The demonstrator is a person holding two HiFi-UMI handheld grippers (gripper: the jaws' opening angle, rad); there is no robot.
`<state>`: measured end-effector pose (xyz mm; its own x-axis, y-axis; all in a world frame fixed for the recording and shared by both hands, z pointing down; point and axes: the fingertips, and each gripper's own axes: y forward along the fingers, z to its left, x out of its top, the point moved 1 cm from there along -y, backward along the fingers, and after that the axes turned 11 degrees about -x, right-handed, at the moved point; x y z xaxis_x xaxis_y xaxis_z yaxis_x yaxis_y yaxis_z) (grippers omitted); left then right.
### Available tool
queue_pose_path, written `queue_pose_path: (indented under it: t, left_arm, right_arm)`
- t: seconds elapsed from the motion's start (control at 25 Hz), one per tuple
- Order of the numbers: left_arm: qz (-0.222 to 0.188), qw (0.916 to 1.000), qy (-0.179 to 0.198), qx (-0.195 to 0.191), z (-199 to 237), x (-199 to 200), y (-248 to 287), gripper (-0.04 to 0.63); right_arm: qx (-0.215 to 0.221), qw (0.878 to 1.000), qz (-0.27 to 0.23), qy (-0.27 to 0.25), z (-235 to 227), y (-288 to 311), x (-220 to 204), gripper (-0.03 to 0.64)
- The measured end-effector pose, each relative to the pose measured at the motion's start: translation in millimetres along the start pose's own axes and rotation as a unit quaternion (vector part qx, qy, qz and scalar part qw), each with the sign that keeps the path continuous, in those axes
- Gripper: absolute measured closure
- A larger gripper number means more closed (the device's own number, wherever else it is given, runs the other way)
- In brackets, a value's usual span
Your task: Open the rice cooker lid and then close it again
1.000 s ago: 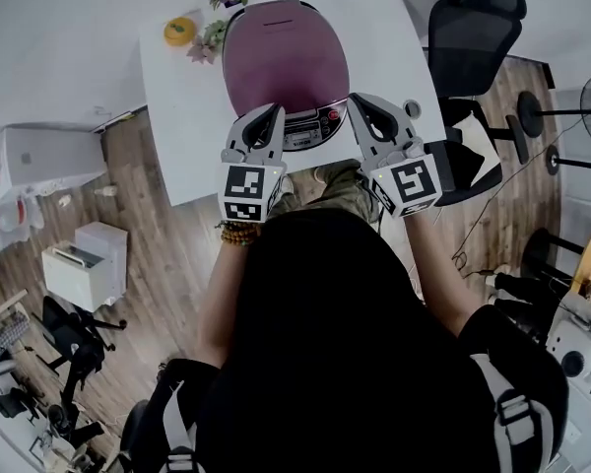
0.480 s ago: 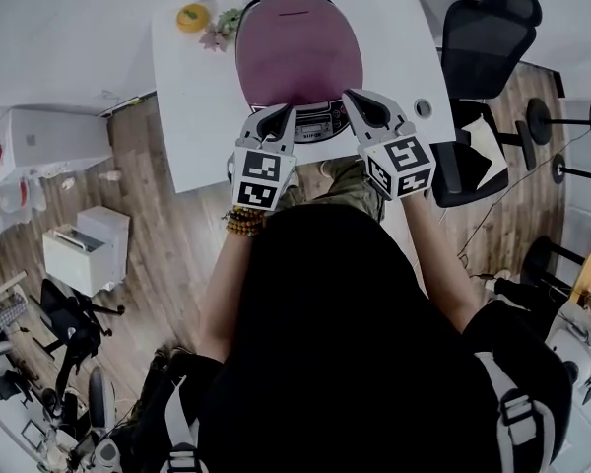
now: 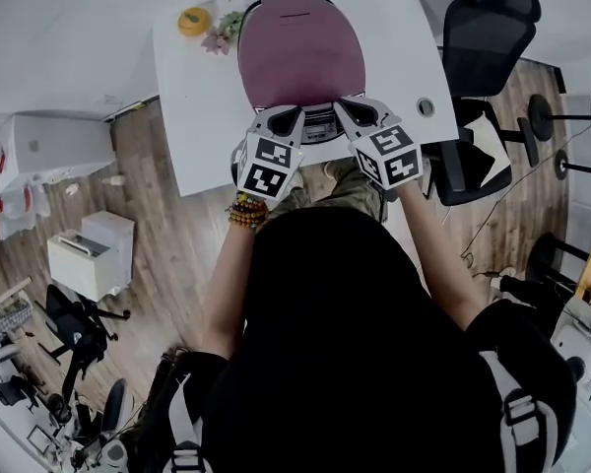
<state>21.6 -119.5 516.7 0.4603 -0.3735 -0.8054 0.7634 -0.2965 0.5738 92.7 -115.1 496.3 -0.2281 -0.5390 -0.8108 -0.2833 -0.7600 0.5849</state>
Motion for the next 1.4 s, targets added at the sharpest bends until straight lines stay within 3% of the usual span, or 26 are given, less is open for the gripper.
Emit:
queue_pose_path:
  t: [0.16,0.68,0.96,1.24,1.4]
  left_arm:
    - [-0.008,0.9988,-0.039,-0.03,0.8,0.0,0.4,0.572]
    - [-0.027,0.9944,-0.082,-0.059,2.4,-1.0,-0.8,0.572]
    - [-0.041,0.9924,-0.101,-0.058,3.5,-1.2,-1.6,0.572]
    - [-0.047,0.9895,-0.124,-0.058,5.4,-0.7,-1.9,0.572]
    - [-0.049,0.9878,-0.134,-0.062,5.3,-1.5,-2.8,0.572]
  right_arm:
    - [0.01,1.0,0.017,-0.019,1.9,8.0,-3.2,0.589]
    - [0.049,0.996,0.05,-0.046,14.7,18.4,-14.5,0.589]
    - [0.054,0.997,0.055,-0.032,14.1,19.0,-14.8,0.588]
    - [0.057,0.996,0.06,0.028,10.9,19.9,-14.5,0.588]
    - [0.056,0.996,0.074,0.015,12.2,19.8,-15.1,0.589]
